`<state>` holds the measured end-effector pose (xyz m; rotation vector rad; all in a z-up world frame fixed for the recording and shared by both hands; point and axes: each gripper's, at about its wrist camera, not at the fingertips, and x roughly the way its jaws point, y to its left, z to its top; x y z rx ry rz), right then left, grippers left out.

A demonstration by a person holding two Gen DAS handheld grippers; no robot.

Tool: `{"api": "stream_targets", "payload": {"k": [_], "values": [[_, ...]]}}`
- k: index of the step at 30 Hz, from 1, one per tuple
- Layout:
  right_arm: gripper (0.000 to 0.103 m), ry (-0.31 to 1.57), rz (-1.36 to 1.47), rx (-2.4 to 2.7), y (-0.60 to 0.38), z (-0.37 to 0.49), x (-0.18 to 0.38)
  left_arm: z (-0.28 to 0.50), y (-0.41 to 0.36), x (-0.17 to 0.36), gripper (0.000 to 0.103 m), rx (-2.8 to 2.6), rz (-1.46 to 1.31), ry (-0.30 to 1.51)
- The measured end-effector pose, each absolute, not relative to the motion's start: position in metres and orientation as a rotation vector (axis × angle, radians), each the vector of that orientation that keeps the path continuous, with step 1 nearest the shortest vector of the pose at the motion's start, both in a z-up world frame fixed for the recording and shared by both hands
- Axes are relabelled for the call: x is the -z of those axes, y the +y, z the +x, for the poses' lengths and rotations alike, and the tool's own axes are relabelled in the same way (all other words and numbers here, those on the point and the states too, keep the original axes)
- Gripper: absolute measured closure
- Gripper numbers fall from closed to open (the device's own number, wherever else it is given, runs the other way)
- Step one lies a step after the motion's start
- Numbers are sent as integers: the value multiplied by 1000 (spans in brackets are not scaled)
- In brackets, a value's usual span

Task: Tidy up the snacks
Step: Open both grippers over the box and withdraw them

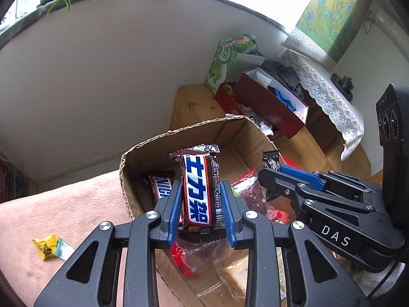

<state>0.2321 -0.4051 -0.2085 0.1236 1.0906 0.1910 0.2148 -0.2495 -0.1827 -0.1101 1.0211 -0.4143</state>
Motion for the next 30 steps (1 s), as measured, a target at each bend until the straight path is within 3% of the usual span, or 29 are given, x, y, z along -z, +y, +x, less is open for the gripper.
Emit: {"api": "stream_targets", "payload": {"k": [3,4,5,7,30], "values": [[74,1093,123,-188,-407,233,210,215,-251,184,75,412,-106,1024],[70,1093,122,-184,-407,233,211,216,-251,184,75,412,-105,1026],[60,1091,119,-178,-407,233,210,216,-252,185,75,412,-104,1031],[54,1082,115,-165,-407,232,208,217,-252,186,74,411,-104,1039],[54,1050,137,-105,-364,182,145,190,-193,130,74,433,-123,1006]]}}
